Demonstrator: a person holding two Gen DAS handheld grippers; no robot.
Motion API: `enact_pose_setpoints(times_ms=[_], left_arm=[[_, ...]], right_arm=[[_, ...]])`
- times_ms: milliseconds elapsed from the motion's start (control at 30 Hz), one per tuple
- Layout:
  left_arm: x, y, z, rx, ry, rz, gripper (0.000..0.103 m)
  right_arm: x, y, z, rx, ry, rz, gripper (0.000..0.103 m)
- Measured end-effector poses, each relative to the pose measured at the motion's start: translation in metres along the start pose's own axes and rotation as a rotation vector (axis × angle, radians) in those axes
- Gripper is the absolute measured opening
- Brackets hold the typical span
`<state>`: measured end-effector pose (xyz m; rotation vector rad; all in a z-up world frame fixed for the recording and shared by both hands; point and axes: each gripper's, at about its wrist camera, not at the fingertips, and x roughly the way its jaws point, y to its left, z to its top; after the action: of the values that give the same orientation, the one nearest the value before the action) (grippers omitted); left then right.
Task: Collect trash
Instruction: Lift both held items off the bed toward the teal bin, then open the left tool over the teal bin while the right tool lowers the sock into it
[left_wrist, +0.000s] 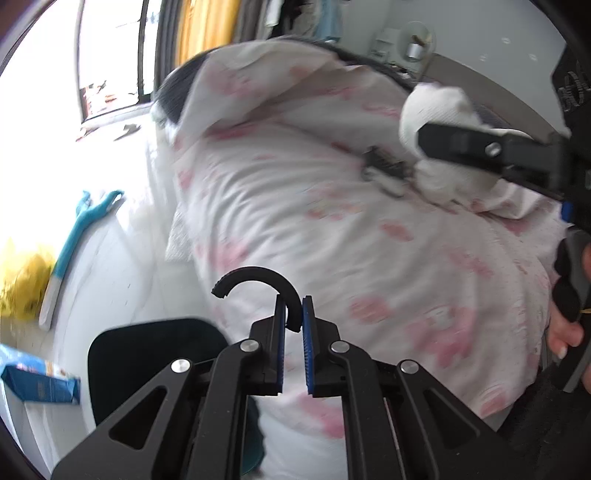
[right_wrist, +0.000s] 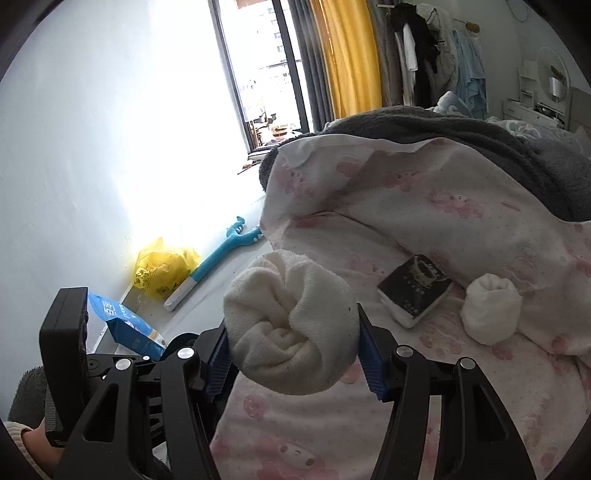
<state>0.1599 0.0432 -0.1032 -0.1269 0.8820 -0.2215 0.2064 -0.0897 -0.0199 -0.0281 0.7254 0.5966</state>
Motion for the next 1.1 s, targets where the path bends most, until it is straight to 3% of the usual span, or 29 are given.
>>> enact_pose_setpoints(times_ms=[200, 533, 767, 1100], left_arm=[[0.005, 0.038, -0.016, -0.076, 0.052, 0.031, 0.01], [0.006, 0.076, -0.039, -0.113, 0.114, 0.078, 0.01], [0.018, 0.106, -0.063, -0.147, 0.21, 0.117, 0.01], [0.026, 0.143, -0.094, -0.218, 0.318, 0.135, 0.01]], right_arm=[[0.018, 0.032, 0.004, -0.037, 0.025, 0.035, 0.061], [0.044, 0.077, 0.005, -0.089, 0.074, 0.085, 0.061], [0.061, 0.103, 0.003, -0.11, 0.113, 0.115, 0.061], [0.099, 0.131, -0.007, -0.089, 0.238, 0.171, 0.061]])
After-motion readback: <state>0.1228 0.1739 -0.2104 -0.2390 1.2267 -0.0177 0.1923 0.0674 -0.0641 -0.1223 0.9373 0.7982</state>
